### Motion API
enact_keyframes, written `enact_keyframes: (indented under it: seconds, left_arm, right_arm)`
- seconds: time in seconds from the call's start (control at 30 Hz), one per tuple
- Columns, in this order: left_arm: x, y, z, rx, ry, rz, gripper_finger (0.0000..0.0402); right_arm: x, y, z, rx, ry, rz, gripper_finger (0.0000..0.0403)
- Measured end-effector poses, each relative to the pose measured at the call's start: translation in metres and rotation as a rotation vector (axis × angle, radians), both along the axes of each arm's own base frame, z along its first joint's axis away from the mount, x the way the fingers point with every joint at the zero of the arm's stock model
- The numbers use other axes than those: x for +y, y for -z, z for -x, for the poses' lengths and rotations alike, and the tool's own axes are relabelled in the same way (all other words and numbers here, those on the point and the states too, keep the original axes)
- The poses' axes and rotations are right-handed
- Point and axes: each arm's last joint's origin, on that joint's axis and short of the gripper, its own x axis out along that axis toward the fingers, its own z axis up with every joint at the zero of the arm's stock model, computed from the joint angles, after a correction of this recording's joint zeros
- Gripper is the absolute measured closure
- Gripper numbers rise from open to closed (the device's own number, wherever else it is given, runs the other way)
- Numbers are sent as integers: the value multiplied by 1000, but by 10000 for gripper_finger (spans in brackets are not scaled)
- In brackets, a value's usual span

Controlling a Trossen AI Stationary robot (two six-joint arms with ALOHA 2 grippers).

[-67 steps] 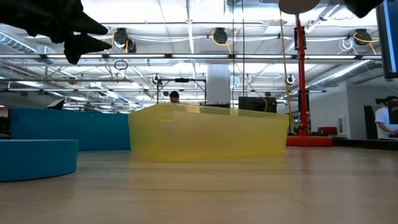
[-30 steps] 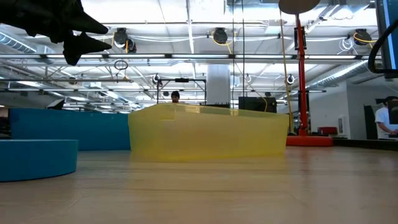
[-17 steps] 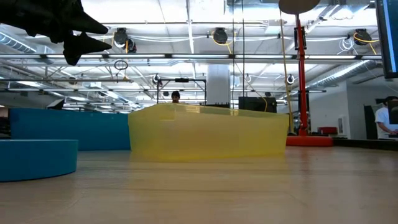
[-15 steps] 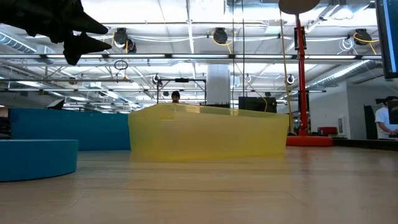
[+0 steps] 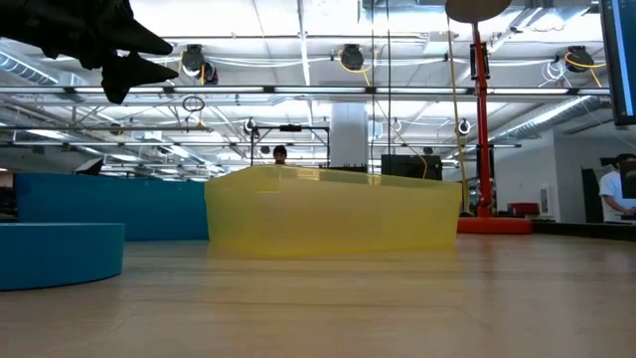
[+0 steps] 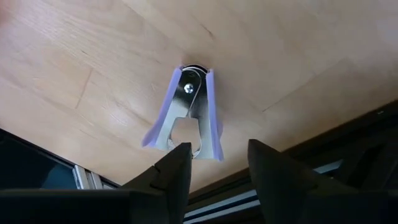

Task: Pick and place Stapler, Stapler remover, tape
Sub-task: Put the violet staple remover into the yellow bin

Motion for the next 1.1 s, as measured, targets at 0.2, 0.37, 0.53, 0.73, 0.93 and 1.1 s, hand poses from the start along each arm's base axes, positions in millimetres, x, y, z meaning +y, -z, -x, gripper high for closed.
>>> enact_keyframes:
  seconds: [0.2,0.37,0.53,0.73,0.93,1.1]
  left_arm:
    - [0,0,0,0,0,0,192]
    - [0,0,0,0,0,0,192]
    - [0,0,0,0,0,0,192]
    - [0,0,0,0,0,0,192]
    - [0,0,0,-1,-1,4,192]
    - [0,0,0,-5,-3,18,192]
  right_arm:
    - [0,0,0,1,-1,-1,307]
    - [-2,10,2,1,-2,-31,361]
    - [-4,18,5,12,5,-59,397]
    - [-3,10,3,-43,2,-61,400]
    - [-5,-23,-12,-281,70,-86,401]
    - [-20,-49,-26,-540,167,-31,402]
